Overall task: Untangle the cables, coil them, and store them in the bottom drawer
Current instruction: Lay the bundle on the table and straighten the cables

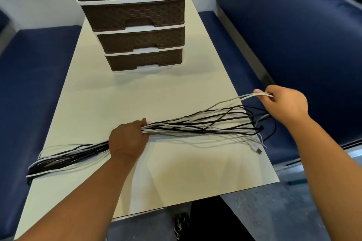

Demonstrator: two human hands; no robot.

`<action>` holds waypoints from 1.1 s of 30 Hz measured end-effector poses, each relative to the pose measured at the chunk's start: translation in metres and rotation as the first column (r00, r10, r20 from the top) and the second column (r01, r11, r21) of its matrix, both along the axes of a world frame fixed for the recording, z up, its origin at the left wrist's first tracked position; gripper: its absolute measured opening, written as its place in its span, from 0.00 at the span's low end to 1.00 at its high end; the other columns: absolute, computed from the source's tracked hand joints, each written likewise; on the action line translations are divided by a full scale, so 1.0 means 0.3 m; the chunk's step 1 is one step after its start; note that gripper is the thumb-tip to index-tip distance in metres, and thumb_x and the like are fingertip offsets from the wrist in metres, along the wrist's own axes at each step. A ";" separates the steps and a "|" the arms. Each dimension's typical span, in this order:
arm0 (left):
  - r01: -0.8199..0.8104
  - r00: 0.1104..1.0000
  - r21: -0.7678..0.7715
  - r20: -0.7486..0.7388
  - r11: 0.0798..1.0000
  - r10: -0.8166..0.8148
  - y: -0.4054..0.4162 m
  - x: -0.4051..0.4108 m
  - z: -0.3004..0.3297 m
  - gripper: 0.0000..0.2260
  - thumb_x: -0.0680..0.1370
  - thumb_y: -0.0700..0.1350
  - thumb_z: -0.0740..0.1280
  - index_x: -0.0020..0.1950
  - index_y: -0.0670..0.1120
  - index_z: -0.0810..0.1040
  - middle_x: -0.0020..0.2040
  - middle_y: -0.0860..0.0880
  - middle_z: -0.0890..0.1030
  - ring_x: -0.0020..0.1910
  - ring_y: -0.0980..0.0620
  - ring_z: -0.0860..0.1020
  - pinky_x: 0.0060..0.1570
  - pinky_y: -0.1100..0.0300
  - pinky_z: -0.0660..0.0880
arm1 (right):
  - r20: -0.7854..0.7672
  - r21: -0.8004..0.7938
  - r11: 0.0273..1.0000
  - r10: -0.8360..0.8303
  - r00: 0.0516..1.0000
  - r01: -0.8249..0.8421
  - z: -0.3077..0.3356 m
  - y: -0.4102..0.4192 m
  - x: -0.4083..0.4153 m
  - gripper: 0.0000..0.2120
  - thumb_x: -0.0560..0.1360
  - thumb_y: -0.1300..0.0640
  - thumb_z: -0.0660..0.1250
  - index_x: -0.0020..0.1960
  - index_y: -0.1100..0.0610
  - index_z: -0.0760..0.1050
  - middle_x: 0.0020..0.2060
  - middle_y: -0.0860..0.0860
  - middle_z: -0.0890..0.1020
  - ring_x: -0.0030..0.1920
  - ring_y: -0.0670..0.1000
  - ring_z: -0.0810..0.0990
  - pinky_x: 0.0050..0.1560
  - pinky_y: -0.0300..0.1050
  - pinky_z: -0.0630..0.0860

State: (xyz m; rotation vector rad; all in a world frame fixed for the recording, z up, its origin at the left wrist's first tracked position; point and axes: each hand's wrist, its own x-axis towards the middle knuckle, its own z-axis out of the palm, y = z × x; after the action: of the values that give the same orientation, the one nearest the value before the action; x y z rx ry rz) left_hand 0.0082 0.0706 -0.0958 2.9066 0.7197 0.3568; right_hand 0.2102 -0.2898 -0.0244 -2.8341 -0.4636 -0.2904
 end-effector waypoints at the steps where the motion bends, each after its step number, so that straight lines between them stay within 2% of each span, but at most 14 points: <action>1: -0.005 1.000 -0.004 -0.006 1.000 0.005 -0.001 0.000 0.002 0.21 0.82 0.53 0.55 0.44 0.46 0.84 0.34 0.42 0.82 0.36 0.38 0.79 0.36 0.54 0.70 | 0.015 -0.063 0.998 0.031 0.999 -0.030 -0.008 -0.014 0.004 0.26 0.78 0.39 0.60 0.31 0.58 0.68 0.23 0.54 0.71 0.28 0.58 0.71 0.27 0.46 0.66; 4: -0.004 1.000 -0.006 0.020 1.000 0.004 -0.005 -0.003 0.004 0.24 0.80 0.55 0.52 0.42 0.45 0.84 0.32 0.43 0.82 0.34 0.38 0.79 0.34 0.54 0.70 | -0.207 -0.129 0.991 0.015 0.978 -0.043 -0.035 -0.039 0.006 0.26 0.78 0.39 0.59 0.33 0.59 0.72 0.27 0.55 0.75 0.37 0.59 0.74 0.33 0.48 0.69; 6: -0.010 1.000 -0.012 0.014 1.000 0.010 -0.009 -0.004 0.007 0.25 0.80 0.56 0.51 0.41 0.45 0.84 0.32 0.43 0.81 0.33 0.38 0.79 0.34 0.54 0.72 | -0.476 0.016 0.995 -0.075 0.876 0.094 -0.035 -0.025 -0.010 0.30 0.78 0.36 0.56 0.37 0.61 0.75 0.30 0.56 0.78 0.35 0.58 0.75 0.36 0.47 0.70; 8: -0.020 1.000 -0.016 -0.014 1.000 0.020 -0.009 -0.003 0.013 0.24 0.81 0.55 0.52 0.41 0.46 0.84 0.32 0.43 0.82 0.34 0.38 0.79 0.35 0.54 0.72 | -0.610 0.251 0.930 -0.064 0.790 0.269 -0.025 -0.007 -0.015 0.31 0.76 0.34 0.59 0.37 0.63 0.76 0.29 0.57 0.77 0.31 0.56 0.74 0.35 0.45 0.70; 11: -0.028 0.999 -0.027 -0.041 0.999 0.027 -0.010 -0.001 0.020 0.20 0.82 0.53 0.57 0.44 0.45 0.84 0.34 0.43 0.82 0.36 0.38 0.79 0.37 0.53 0.73 | -0.571 0.426 0.855 0.001 0.821 0.295 0.033 -0.024 0.002 0.29 0.71 0.34 0.68 0.33 0.61 0.73 0.24 0.54 0.69 0.28 0.54 0.67 0.35 0.46 0.69; 12: -0.029 0.999 -0.033 -0.035 0.999 0.028 -0.010 -0.002 0.021 0.19 0.82 0.52 0.58 0.44 0.45 0.84 0.35 0.43 0.83 0.37 0.38 0.80 0.37 0.53 0.73 | -0.524 0.373 0.901 0.010 0.852 0.219 0.062 -0.041 0.011 0.28 0.70 0.34 0.69 0.32 0.60 0.73 0.24 0.53 0.69 0.28 0.54 0.66 0.34 0.46 0.67; 14: -0.033 0.999 -0.039 -0.030 0.999 0.032 -0.014 -0.002 0.024 0.18 0.82 0.52 0.58 0.44 0.46 0.84 0.35 0.43 0.83 0.37 0.38 0.80 0.38 0.53 0.74 | -0.404 0.093 0.995 0.001 0.915 0.040 0.118 -0.077 0.032 0.27 0.69 0.34 0.70 0.33 0.59 0.73 0.25 0.52 0.73 0.29 0.53 0.69 0.32 0.45 0.67; 16: -0.035 0.999 -0.032 -0.037 0.999 0.034 -0.018 -0.002 0.027 0.18 0.82 0.53 0.58 0.44 0.46 0.84 0.36 0.43 0.83 0.38 0.38 0.80 0.38 0.53 0.74 | -0.282 -0.157 0.985 0.019 0.959 -0.066 0.157 -0.105 0.045 0.23 0.71 0.36 0.69 0.31 0.55 0.72 0.26 0.50 0.76 0.30 0.52 0.73 0.30 0.43 0.66; 20: -0.045 0.998 0.002 -0.043 0.999 0.045 -0.019 -0.003 0.026 0.22 0.81 0.55 0.55 0.41 0.46 0.84 0.33 0.43 0.82 0.35 0.38 0.80 0.35 0.54 0.74 | -0.069 -0.282 0.954 0.085 0.994 -0.101 0.170 -0.131 0.053 0.28 0.75 0.36 0.63 0.28 0.57 0.69 0.24 0.52 0.73 0.30 0.54 0.71 0.31 0.46 0.64; 22: -0.048 0.997 0.012 -0.054 0.999 0.048 -0.022 -0.004 0.027 0.21 0.79 0.55 0.56 0.41 0.46 0.84 0.32 0.44 0.82 0.34 0.38 0.80 0.35 0.54 0.74 | -0.107 -0.196 0.981 -0.021 0.994 0.000 0.192 -0.122 0.042 0.34 0.74 0.30 0.57 0.30 0.61 0.71 0.24 0.54 0.75 0.30 0.55 0.73 0.31 0.47 0.68; 25: -0.055 0.996 0.008 -0.077 0.998 0.055 -0.024 -0.005 0.034 0.19 0.80 0.54 0.57 0.43 0.46 0.85 0.33 0.43 0.82 0.35 0.38 0.80 0.36 0.53 0.75 | -0.325 0.055 0.986 -0.132 0.936 0.158 0.224 -0.075 0.025 0.38 0.73 0.28 0.56 0.34 0.63 0.75 0.28 0.57 0.80 0.33 0.56 0.78 0.36 0.48 0.74; 29: -0.062 0.996 0.007 -0.066 0.998 0.063 -0.024 -0.004 0.035 0.22 0.81 0.55 0.54 0.43 0.46 0.84 0.33 0.43 0.82 0.36 0.38 0.80 0.36 0.53 0.75 | -0.432 0.346 0.921 -0.012 0.902 0.178 0.257 -0.068 0.037 0.28 0.72 0.34 0.66 0.34 0.60 0.75 0.26 0.54 0.76 0.28 0.53 0.74 0.31 0.43 0.70; 30: -0.065 0.995 0.004 -0.073 0.998 0.065 -0.024 -0.001 0.035 0.22 0.82 0.54 0.55 0.44 0.46 0.84 0.35 0.43 0.83 0.37 0.38 0.80 0.37 0.53 0.75 | -0.406 0.293 0.952 0.037 0.913 0.092 0.270 -0.086 0.042 0.25 0.71 0.36 0.69 0.34 0.58 0.74 0.25 0.53 0.74 0.27 0.52 0.72 0.31 0.43 0.69; 33: -0.064 0.996 -0.003 -0.064 0.998 0.064 -0.025 -0.003 0.033 0.21 0.82 0.54 0.55 0.44 0.46 0.84 0.35 0.43 0.83 0.38 0.38 0.80 0.38 0.53 0.74 | -0.394 -0.181 0.966 0.101 0.914 -0.185 0.292 -0.146 0.070 0.18 0.68 0.39 0.73 0.34 0.52 0.76 0.28 0.51 0.77 0.32 0.51 0.75 0.34 0.47 0.71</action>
State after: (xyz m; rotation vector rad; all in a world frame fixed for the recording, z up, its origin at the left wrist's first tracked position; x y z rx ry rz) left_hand 0.0074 0.0633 -0.0860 2.9074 0.8236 0.2694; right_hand 0.2314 -0.3335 0.0632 -2.9365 -0.6449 0.3604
